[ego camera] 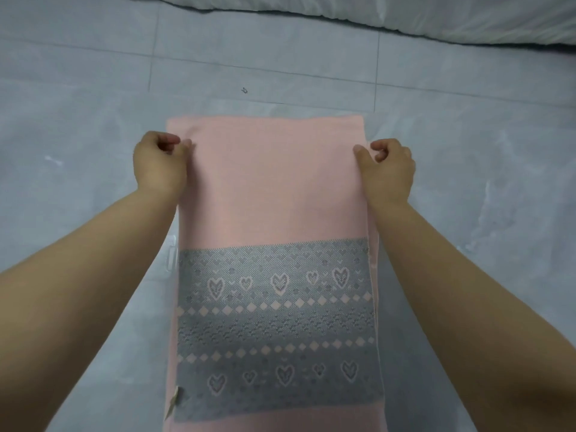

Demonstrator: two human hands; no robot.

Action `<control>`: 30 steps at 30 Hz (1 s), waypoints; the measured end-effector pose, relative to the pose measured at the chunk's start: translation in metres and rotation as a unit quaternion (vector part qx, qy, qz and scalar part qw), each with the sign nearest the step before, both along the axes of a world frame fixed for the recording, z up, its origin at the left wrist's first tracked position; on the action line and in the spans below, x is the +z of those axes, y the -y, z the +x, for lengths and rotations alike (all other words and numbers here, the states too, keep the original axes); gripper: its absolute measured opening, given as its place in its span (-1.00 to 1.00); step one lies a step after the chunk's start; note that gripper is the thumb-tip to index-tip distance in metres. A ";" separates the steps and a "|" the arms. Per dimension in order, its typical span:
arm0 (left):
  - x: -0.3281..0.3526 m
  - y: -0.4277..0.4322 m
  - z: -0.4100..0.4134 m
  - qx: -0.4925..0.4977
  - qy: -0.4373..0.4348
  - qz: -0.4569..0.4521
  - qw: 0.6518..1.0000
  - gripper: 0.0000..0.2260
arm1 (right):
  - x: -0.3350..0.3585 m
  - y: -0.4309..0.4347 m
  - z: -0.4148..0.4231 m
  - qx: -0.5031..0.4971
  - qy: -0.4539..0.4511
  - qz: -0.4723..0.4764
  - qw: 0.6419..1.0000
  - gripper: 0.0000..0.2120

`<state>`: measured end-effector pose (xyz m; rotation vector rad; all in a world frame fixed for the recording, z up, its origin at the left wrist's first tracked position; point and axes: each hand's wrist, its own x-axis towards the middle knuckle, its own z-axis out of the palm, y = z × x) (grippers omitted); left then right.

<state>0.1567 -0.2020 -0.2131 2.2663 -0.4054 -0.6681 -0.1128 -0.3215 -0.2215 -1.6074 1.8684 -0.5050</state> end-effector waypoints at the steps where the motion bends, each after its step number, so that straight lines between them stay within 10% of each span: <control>1: -0.002 0.000 0.000 0.000 -0.013 0.000 1.000 -0.84 | -0.001 0.004 0.002 0.016 -0.007 0.020 1.000 -0.65; 6: 0.000 0.013 0.000 0.059 -0.035 0.026 0.997 -0.56 | 0.004 0.028 0.022 0.033 0.071 0.062 0.995 -0.82; 14: 0.018 0.027 -0.007 -0.030 -0.080 -0.090 0.992 -0.85 | 0.019 0.020 -0.035 -0.148 0.197 0.064 0.967 -0.79; 23: 0.009 0.035 -0.017 -0.186 -0.117 -0.038 0.975 -0.94 | 0.005 0.016 -0.031 -0.041 0.042 0.055 0.997 -0.76; 30: 0.006 0.042 -0.026 -0.283 0.064 0.122 0.949 -0.52 | 0.012 0.014 -0.015 0.003 0.149 0.177 0.973 -0.57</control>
